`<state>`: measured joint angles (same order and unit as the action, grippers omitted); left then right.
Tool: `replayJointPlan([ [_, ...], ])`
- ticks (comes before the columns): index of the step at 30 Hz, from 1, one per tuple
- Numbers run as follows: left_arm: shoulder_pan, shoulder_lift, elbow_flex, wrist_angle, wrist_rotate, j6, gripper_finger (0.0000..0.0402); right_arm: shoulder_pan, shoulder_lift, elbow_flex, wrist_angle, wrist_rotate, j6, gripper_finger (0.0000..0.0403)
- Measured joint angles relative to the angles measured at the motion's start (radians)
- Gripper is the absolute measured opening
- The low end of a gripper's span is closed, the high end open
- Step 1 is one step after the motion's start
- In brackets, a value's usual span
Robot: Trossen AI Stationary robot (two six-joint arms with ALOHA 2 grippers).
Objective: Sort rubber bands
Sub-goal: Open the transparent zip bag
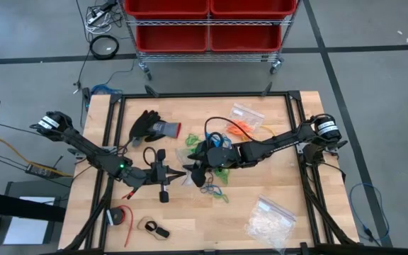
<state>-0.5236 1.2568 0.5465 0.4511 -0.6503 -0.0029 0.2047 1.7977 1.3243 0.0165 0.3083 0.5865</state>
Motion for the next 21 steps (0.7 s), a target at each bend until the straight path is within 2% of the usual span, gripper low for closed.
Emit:
replayJointPlan([
  [5, 0.0, 0.0, 0.0, 0.0, 0.001, 0.0, 0.0, -0.004, 0.0, 0.0, 0.016, 0.009, 0.0, 0.0241],
  [15, 0.0, 0.0, 0.0, 0.001, 0.016, 0.0, 0.0, -0.022, 0.0, 0.0, 0.007, -0.012, 0.024, 0.0244],
  [21, 0.0, 0.0, 0.0, 0.005, 0.016, 0.0, 0.0, -0.026, 0.0, 0.0, -0.062, 0.051, 0.046, 0.0231],
])
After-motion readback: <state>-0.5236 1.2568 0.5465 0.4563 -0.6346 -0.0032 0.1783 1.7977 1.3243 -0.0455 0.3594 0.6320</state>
